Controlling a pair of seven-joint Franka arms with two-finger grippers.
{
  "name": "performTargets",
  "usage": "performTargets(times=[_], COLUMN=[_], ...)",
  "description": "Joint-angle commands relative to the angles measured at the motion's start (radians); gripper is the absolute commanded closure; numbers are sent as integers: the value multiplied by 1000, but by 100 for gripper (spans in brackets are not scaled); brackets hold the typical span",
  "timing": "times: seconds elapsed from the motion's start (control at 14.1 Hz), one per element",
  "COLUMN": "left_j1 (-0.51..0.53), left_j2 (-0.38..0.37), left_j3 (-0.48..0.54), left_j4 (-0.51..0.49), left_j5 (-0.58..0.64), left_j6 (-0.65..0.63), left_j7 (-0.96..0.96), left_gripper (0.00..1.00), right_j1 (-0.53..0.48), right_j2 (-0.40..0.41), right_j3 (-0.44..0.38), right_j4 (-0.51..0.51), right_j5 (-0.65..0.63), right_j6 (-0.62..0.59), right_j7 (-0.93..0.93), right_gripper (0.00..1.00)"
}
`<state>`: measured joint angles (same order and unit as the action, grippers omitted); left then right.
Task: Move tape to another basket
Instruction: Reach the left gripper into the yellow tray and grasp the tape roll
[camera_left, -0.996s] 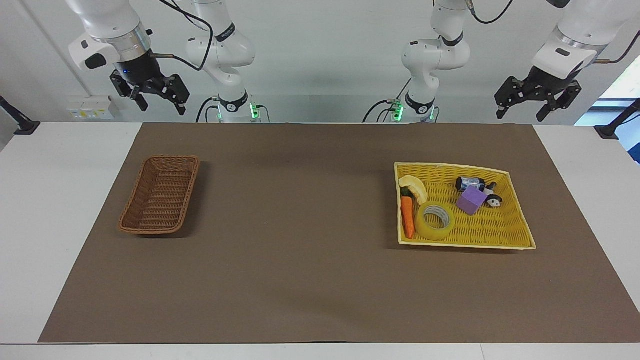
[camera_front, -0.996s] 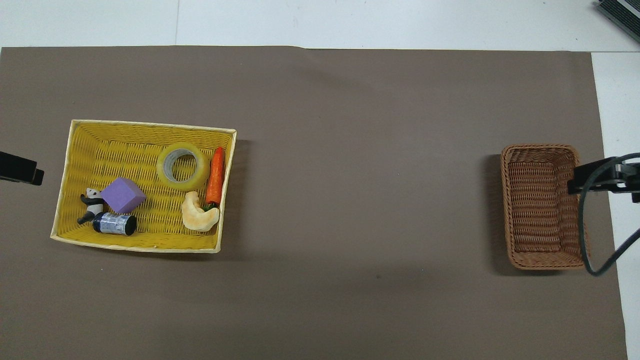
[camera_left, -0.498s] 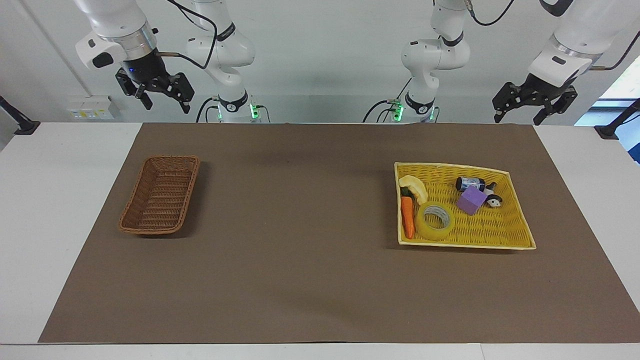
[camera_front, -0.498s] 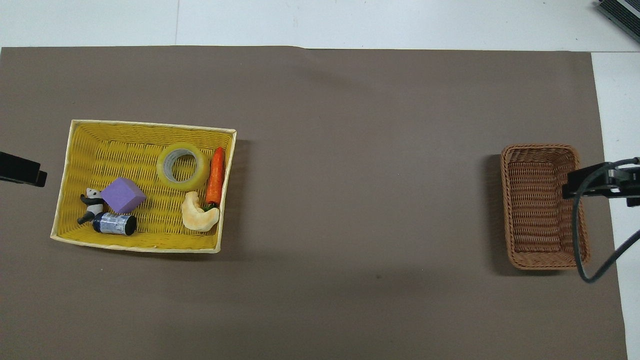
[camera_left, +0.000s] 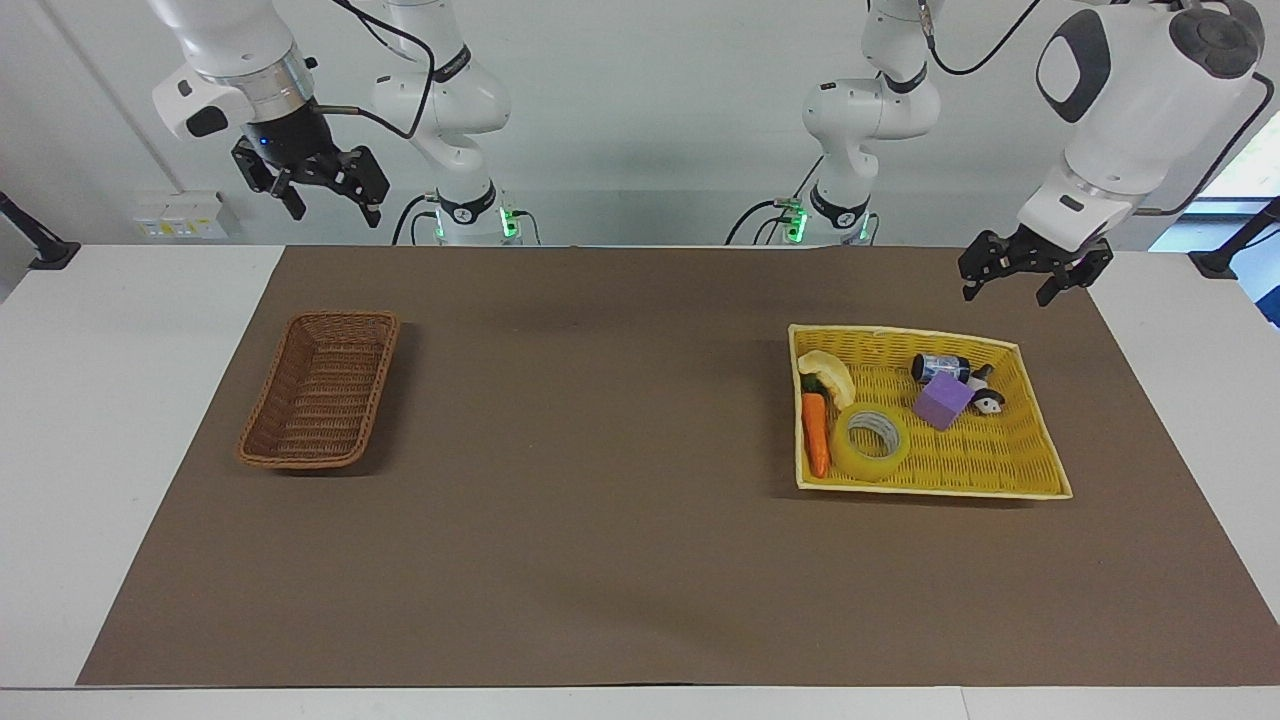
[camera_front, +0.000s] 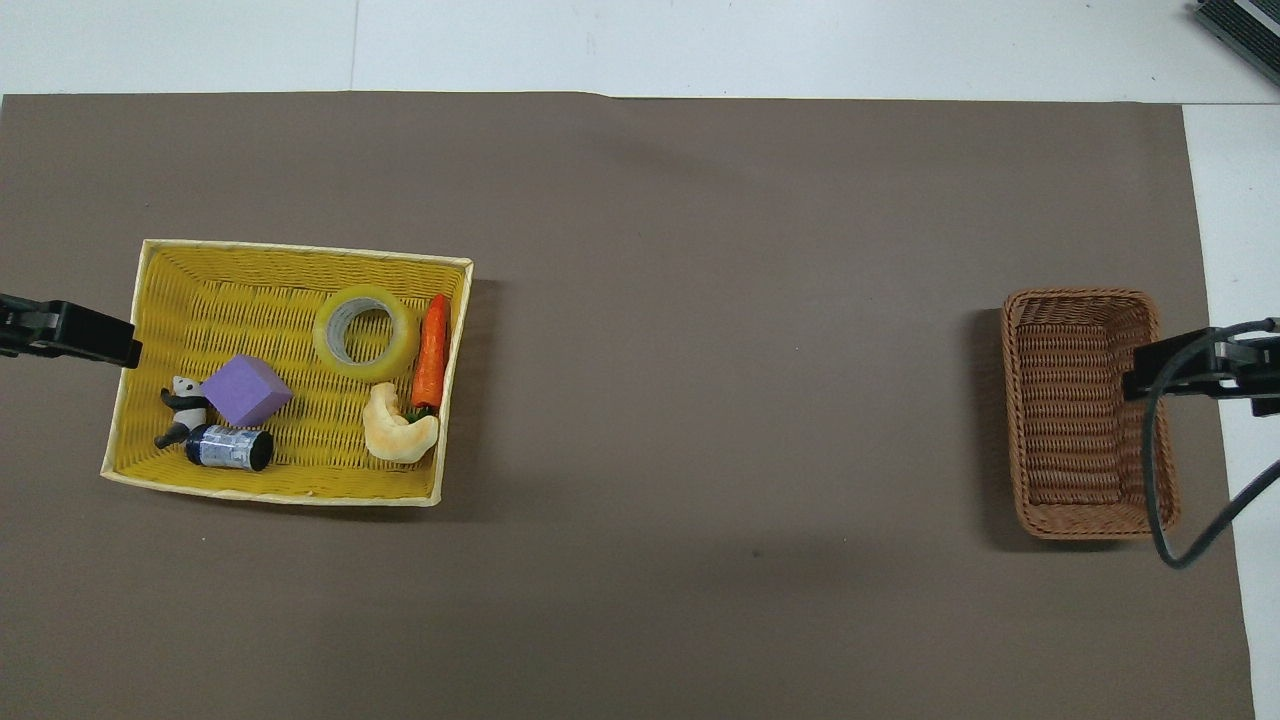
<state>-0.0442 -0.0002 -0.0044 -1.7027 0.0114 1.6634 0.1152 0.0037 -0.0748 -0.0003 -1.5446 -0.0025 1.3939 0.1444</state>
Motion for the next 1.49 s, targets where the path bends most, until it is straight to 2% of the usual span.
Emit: performTargets(times=[0.0, 0.28, 0.43, 0.85, 1.21, 1.42], left_j1=[-3, -6, -8, -54, -54, -59], left_j2=[-14, 20, 40, 218, 240, 273], left_j3=[3, 3, 3, 3, 1, 1], left_j4=[-89, -181, -225, -232, -250, -256], left_j5=[-10, -11, -10, -10, -10, -10], left_j6=[107, 246, 315, 501, 579, 623], left_j7=[-26, -80, -81, -186, -218, -245], left_gripper=[0, 0, 0, 0, 0, 2], right_j1=[-4, -11, -11, 2, 134, 133], right_j2=[-19, -5, -7, -7, -20, 4], right_j3=[5, 3, 3, 8, 10, 10], right_j4=[-25, -9, -14, -9, -35, 1], right_j5=[-8, 3, 3, -17, -20, -37], right_j6=[14, 86, 80, 86, 59, 68], right_j7=[4, 4, 4, 23, 225, 219], right_gripper=[0, 0, 0, 0, 0, 0])
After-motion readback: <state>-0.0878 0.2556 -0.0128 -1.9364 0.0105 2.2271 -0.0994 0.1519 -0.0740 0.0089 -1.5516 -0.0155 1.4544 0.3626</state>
